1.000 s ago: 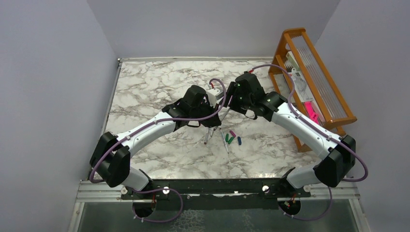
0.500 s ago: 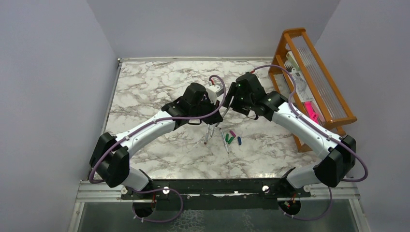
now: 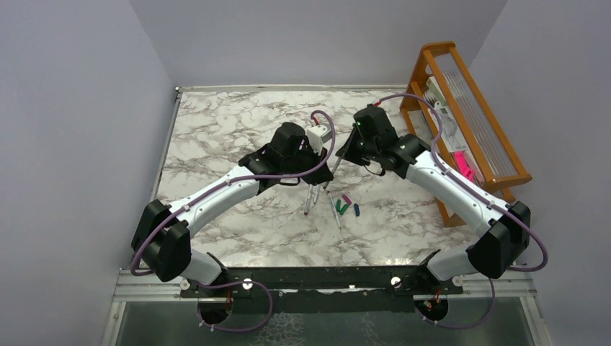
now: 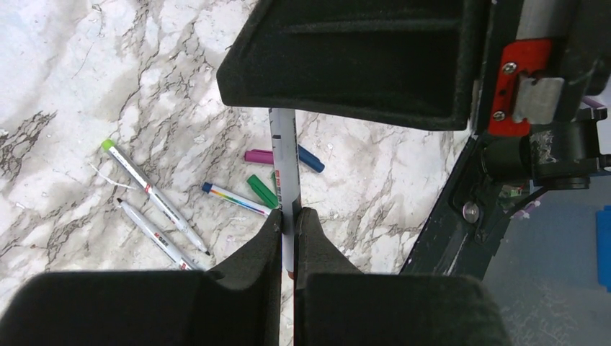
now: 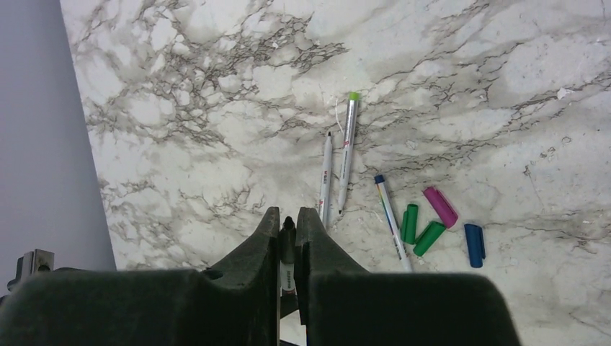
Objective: Insert the pens into the pen caps
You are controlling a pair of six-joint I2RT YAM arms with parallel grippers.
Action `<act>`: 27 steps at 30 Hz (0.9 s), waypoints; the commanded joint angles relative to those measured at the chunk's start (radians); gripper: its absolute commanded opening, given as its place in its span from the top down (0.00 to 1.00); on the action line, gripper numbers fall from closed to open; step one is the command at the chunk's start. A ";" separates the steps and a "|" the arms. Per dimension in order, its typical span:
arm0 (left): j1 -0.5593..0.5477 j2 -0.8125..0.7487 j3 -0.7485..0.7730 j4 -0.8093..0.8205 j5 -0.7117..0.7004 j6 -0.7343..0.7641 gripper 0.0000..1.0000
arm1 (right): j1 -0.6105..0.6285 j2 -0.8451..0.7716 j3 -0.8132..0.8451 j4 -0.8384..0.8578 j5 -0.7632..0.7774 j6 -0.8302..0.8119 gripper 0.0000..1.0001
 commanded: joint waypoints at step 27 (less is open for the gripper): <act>-0.002 0.063 0.033 0.132 0.058 -0.073 1.00 | -0.004 -0.065 -0.070 0.111 -0.158 0.032 0.99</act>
